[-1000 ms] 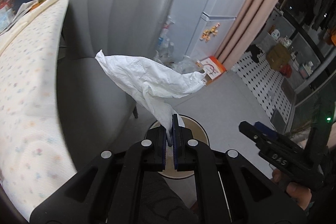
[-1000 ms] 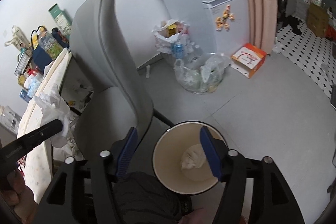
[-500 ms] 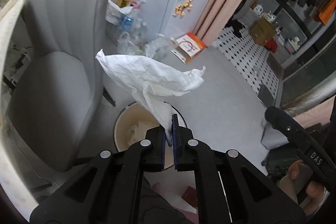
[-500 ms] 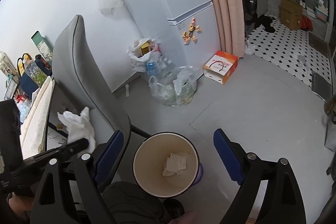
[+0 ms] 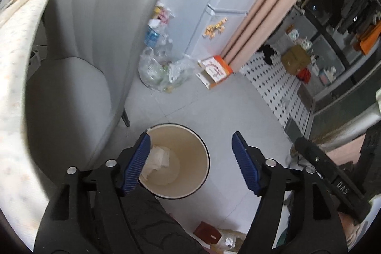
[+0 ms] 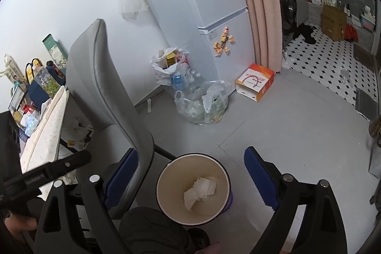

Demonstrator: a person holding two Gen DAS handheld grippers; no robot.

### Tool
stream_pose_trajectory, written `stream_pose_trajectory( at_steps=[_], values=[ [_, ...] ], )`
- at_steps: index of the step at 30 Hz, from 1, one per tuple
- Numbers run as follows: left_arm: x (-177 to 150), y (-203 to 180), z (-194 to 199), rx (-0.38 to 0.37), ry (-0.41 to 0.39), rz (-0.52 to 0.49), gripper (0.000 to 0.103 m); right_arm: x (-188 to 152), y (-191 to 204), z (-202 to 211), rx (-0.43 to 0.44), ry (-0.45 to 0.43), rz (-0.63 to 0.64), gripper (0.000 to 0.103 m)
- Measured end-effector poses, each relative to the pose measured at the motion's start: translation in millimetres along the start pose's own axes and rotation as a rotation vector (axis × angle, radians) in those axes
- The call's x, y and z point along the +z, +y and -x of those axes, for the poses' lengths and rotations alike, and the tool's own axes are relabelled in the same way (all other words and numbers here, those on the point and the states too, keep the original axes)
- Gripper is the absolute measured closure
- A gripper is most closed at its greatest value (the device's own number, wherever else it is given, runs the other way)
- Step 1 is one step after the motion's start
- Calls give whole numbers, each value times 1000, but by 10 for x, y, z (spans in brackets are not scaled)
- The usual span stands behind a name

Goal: Collect trash
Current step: 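Move both open tools back over the table trash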

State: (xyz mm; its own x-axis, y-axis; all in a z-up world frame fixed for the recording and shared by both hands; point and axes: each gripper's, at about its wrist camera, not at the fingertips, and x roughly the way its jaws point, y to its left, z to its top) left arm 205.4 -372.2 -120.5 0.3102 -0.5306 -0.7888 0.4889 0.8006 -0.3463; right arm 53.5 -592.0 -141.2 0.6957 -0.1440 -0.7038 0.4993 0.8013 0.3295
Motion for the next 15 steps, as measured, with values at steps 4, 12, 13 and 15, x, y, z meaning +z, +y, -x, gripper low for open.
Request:
stream_pose_trajectory(
  at_steps=[4, 12, 13, 15],
  values=[
    [-17, 203, 377, 48, -104, 28, 15, -22, 244, 26, 27, -20, 27, 7],
    [-63, 587, 1045, 159, -270, 74, 6, -55, 900, 59, 27, -40, 124, 7],
    [-82, 642, 1142, 184, -295, 85, 6, -65, 974, 80, 27, -51, 130, 7],
    [-119, 723, 1295, 218, -332, 98, 6, -90, 1132, 126, 26, -70, 148, 7]
  ],
)
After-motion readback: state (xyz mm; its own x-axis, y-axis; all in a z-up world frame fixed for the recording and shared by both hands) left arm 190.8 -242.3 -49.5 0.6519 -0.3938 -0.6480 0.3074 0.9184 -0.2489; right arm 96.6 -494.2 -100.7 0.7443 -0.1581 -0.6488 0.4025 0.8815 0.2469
